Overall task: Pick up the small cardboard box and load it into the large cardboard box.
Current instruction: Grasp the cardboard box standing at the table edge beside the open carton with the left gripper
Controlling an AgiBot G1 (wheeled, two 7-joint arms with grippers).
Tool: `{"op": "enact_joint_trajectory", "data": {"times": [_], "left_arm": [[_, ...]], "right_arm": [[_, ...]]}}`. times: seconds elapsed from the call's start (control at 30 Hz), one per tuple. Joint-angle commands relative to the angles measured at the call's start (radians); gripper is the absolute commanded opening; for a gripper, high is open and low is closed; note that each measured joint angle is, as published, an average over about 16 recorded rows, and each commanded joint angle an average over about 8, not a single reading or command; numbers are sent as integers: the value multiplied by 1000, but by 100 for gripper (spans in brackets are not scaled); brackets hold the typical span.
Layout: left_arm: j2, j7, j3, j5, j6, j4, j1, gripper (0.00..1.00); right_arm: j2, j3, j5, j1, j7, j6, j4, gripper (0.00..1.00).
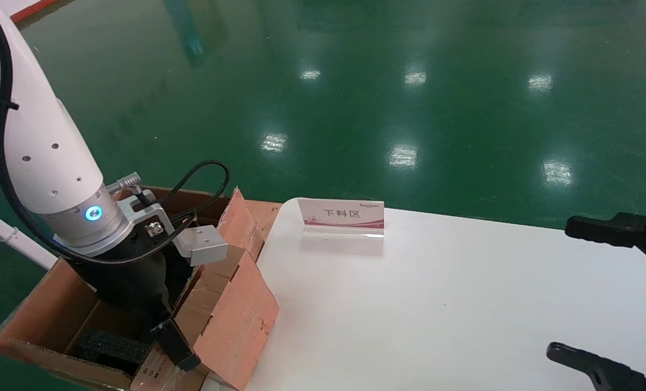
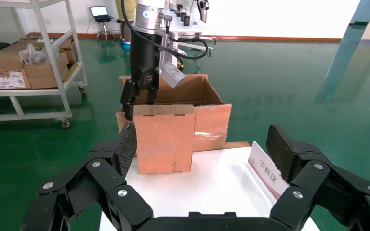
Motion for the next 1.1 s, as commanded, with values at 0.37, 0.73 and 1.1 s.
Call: {"op": "enact_joint_trajectory", "data": {"times": [0.37,0.73,1.1], "left_arm": [[-9,2,-1,3,-48,0,25,100],[1,-1,3,16,-70,0,46,100],[17,-19,10,30,-86,0,63,100]], "right_arm": [[0,-1,1,0,0,0,0,100],[1,-1,1,0,-1,1,0,100],[1,-2,1,0,-1,1,0,100]]}}
